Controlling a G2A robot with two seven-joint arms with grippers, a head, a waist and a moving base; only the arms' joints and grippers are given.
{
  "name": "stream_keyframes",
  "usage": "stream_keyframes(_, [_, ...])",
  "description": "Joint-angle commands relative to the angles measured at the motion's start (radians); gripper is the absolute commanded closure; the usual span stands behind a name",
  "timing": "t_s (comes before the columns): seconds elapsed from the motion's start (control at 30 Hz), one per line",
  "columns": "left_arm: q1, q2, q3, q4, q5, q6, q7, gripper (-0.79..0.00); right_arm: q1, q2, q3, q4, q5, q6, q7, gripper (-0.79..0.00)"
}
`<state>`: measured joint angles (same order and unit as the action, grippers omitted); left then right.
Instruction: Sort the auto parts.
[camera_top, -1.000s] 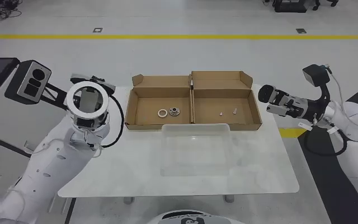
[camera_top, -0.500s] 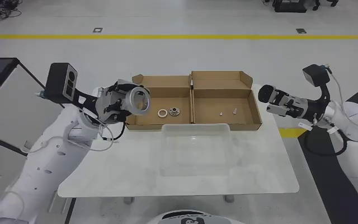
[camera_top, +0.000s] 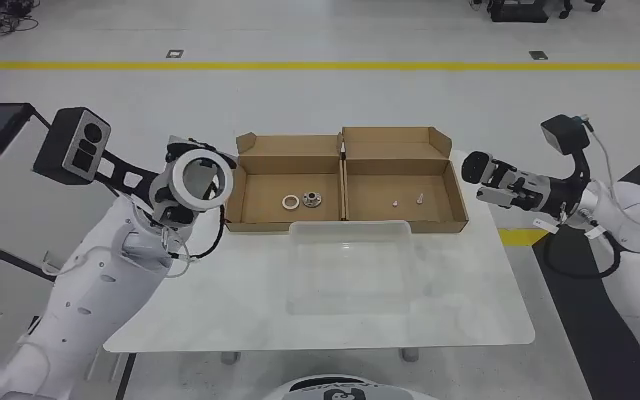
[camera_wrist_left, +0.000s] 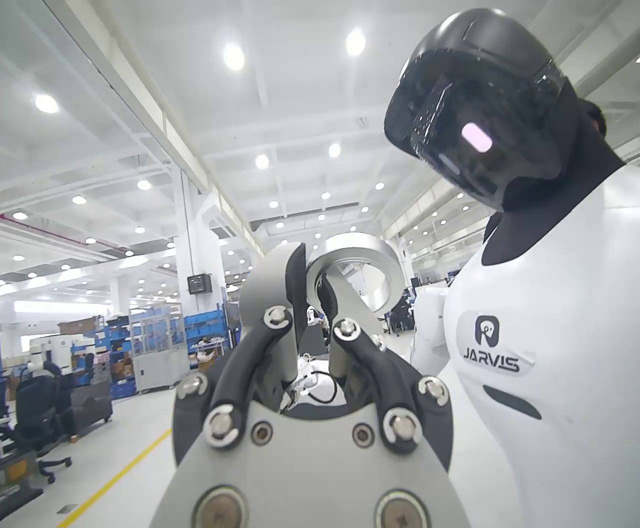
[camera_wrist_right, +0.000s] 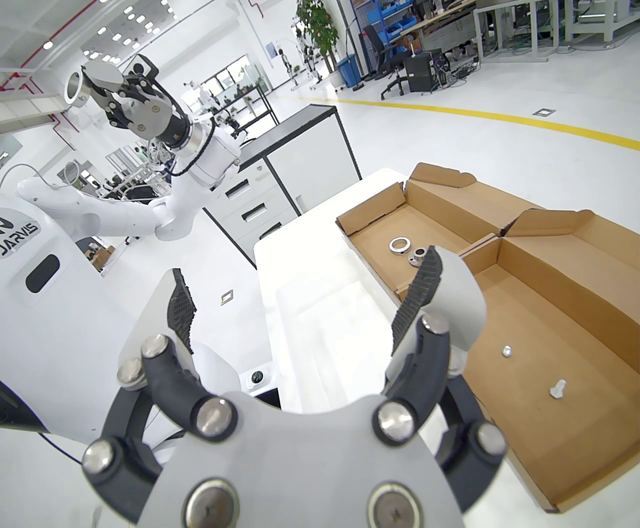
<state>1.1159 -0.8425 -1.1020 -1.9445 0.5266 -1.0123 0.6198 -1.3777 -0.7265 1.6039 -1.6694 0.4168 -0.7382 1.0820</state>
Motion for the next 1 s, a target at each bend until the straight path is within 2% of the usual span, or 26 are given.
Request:
stream_keyframes(0.0, [-0.003,0.001,0.001,0.001,-0.001,0.000,0.001,0.000,0.000,0.000,0.000,0.000,0.000,0.000,0.000,-0.785])
stream_keyframes(0.4, [-0.020,0.010,0.019,0.009,-0.014,0.000,0.008,0.000,0.000,0.000,0.000,0.000,0.000,0.000,0.000,-0.785])
stream_keyframes(0.67, [-0.037,0.013,0.062,0.046,0.021,0.000,-0.068,0.000,0.000,0.000,0.000,0.000,0.000,0.000,0.000,-0.785])
stream_keyframes(0.8, [-0.058,0.007,0.095,0.075,0.047,0.000,-0.132,0.000,0.000,0.000,0.000,0.000,0.000,0.000,0.000,-0.785])
stream_keyframes(0.97, [-0.098,-0.017,0.142,0.124,0.023,0.011,-0.170,0.000,0.000,0.000,0.000,0.000,0.000,0.000,0.000,-0.785])
